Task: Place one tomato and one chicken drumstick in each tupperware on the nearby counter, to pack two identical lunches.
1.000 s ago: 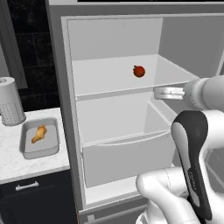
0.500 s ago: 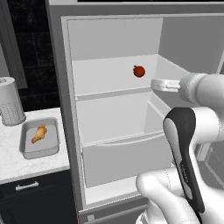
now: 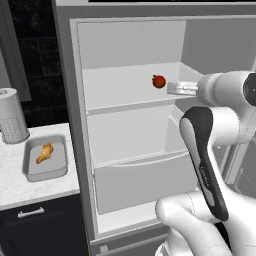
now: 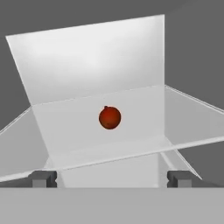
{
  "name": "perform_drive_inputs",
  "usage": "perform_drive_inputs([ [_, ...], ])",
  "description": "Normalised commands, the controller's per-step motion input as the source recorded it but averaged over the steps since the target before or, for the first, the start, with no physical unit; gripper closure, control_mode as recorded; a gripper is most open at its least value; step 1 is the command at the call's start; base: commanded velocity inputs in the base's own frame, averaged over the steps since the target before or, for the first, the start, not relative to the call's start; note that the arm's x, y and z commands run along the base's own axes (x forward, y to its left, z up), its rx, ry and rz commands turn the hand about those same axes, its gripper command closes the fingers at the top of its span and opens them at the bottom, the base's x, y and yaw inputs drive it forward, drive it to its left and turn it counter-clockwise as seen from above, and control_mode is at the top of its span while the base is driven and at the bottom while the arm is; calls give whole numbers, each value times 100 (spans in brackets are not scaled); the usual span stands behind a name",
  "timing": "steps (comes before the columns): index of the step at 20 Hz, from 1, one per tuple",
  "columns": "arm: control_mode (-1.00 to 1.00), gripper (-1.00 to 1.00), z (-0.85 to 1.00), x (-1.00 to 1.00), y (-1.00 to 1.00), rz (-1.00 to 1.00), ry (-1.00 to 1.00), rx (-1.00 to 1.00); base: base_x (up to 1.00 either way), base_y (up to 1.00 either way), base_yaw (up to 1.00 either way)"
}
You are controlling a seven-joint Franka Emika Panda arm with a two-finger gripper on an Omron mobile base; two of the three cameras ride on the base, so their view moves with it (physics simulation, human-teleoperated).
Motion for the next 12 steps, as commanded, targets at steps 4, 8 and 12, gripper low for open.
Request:
perform_drive_inputs([
  [4,-100,-100,-4,55,-6,0,16,0,0,0,0],
  [8,-100,-100,1,86,0,0,11,0,0,0,0],
  [12,-100,-100,-2,68,0,0,13,0,0,0,0],
])
